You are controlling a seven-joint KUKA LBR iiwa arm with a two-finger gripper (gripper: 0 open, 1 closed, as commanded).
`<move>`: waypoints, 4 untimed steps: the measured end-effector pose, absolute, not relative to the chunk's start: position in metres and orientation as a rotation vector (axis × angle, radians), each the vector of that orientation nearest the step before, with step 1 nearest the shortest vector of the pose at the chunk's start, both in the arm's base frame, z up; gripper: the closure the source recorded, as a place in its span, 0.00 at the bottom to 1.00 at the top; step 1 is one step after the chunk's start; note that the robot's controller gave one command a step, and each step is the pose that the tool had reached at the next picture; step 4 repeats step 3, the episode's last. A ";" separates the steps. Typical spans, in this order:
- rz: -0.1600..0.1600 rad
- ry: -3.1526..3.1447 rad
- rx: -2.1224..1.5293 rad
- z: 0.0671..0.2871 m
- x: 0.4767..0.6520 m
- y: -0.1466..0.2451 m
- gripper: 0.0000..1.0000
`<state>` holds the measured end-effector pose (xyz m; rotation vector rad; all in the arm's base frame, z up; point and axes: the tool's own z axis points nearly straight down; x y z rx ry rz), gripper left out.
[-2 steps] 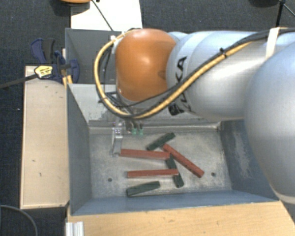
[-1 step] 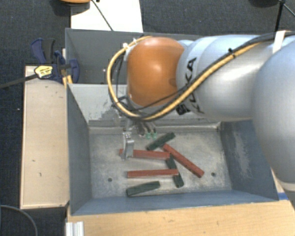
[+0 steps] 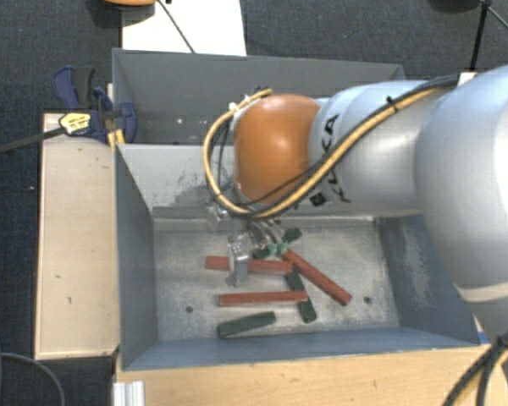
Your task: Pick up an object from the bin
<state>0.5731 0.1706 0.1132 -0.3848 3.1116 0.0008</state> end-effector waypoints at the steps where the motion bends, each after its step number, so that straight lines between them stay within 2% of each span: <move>1: 0.001 3.127 -0.303 0.070 0.567 0.155 1.00; 2: 0.001 3.128 -0.300 0.070 0.567 0.155 1.00; 3: 0.002 3.133 -0.186 0.213 0.562 0.157 1.00; 4: 0.002 3.133 -0.186 0.213 0.562 0.157 1.00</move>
Offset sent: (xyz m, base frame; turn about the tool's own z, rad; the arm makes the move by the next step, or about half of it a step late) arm 0.0000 0.0000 0.0000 0.0000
